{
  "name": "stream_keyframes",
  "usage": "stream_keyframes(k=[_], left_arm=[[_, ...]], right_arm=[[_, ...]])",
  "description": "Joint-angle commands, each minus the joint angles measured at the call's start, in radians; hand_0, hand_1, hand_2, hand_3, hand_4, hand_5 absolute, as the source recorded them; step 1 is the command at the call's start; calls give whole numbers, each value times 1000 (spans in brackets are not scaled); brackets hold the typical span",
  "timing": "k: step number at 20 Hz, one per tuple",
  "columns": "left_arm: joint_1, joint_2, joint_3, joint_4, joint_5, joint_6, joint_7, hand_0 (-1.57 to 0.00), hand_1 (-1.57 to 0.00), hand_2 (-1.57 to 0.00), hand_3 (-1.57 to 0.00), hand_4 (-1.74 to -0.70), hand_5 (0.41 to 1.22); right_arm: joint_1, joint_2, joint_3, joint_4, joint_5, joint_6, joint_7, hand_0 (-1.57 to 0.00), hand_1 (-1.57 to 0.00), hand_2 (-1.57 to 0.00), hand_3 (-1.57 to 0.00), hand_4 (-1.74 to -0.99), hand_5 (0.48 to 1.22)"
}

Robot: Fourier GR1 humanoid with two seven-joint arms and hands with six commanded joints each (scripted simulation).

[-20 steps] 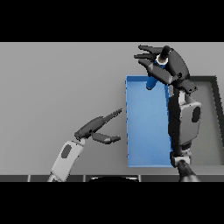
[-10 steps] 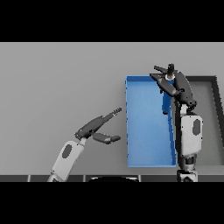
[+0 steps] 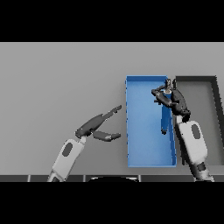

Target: Pick up the blue pipe and place it into the blue bin.

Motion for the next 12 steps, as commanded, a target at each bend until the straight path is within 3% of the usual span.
stream_keyframes(k=[1, 2, 3, 4, 6, 8, 10, 12], left_arm=[[0, -7, -8, 4, -8, 5, 6, 1, 1, 1, 1, -920, 484], [4, -3, -4, -7, -6, 7, 1, 1, 1, 1, 1, -919, 486], [1, 0, -4, -11, -3, 4, 0, 1, 1, 1, 1, -918, 489], [7, -2, -6, -10, -3, 4, -5, 1, 1, 1, 1, -920, 491], [2, -7, -6, -14, -2, 7, 7, 1, 1, 1, 1, -921, 493], [7, -8, -10, -19, -2, 6, 13, 1, 1, 1, 1, -924, 493], [4, 0, 1, -11, 3, 4, 15, 1, 1, 1, 1, -926, 494], [12, 4, -1, -21, 8, -1, 5, 1, 1, 1, 1, -926, 494]], right_arm=[[-4, -42, 48, 0, -54, -48, -2, -1571, -1571, -1571, -643, -1641, 1221], [-21, -97, 114, 18, -129, -103, -1, -1571, -1571, -1571, -514, -1661, 1221], [-32, -143, 171, 28, -211, -154, -2, -1571, -1571, -1571, -411, -1677, 1171], [-51, -187, 250, 36, -293, -214, 2, -1571, -1571, -1518, -455, -1626, 1161], [-63, -231, 309, 45, -367, -260, 2, -1084, -1025, -987, -291, -1469, 1148], [-88, -279, 373, 44, -426, -308, 2, -693, -656, -631, -186, -1370, 1125], [-124, -337, 453, 26, -435, -288, 1, -443, -419, -404, -118, -1307, 1068], [-177, -412, 572, 23, -410, -256, 2, -283, -268, -258, -75, -1250, 962]])
